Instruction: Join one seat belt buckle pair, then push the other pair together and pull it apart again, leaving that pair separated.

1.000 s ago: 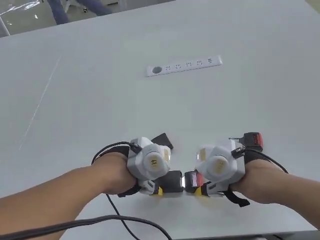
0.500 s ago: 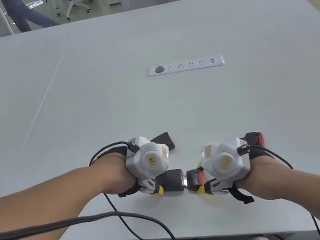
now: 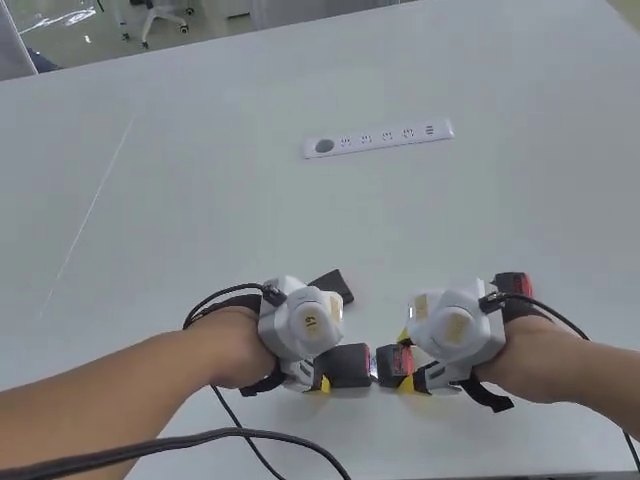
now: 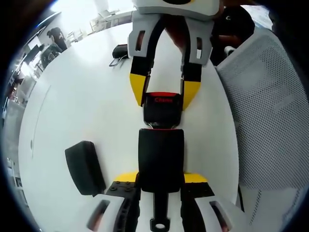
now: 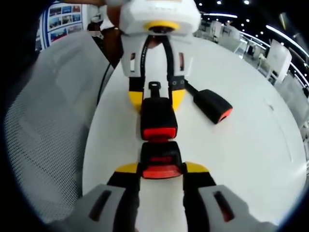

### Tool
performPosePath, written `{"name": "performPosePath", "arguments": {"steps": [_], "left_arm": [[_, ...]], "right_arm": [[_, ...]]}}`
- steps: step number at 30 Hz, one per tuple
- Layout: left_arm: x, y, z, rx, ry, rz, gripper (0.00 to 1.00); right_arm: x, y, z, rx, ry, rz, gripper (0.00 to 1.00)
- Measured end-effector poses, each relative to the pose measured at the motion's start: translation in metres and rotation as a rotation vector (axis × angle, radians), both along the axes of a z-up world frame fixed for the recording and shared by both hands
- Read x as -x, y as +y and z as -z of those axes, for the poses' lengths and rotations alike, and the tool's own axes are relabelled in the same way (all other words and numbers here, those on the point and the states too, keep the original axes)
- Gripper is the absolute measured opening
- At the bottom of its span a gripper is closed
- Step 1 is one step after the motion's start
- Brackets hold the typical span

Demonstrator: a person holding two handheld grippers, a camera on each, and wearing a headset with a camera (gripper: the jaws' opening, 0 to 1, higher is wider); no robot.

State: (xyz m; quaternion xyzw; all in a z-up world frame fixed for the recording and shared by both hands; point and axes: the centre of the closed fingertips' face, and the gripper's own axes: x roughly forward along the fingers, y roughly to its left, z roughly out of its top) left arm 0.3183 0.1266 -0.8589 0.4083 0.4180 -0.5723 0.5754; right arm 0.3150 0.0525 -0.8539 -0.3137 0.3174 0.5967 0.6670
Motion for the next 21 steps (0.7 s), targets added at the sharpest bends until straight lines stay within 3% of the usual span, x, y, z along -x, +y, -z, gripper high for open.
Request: {"name": "performPosePath", "arguments": {"steps": [6,13,15,17,21], "left_arm": [[0.000,0.000,0.000,-0.016,-0.005,-0.011,0.34],[-0.004,-0.003,-0.019,0.031,-0.025,-0.064,0.36],[-0.009,-0.010,-0.032,0.091,-0.059,-0.066,0.39],[-0.016,-0.010,-0.041,0.116,-0.092,-0.062,0.37],[-0.038,-0.005,-0.050,0.151,-0.109,-0.136,0.38]], "right_arm": [[0.002,-0.003,0.004,0.060,-0.011,-0.036,0.35],[0.000,-0.005,-0.010,0.038,-0.026,-0.030,0.36],[-0.004,-0.007,-0.021,0.018,-0.037,-0.019,0.36],[-0.006,-0.009,-0.027,0.016,-0.042,-0.016,0.36],[-0.010,-0.018,-0.035,0.020,-0.059,-0.019,0.36]]}}
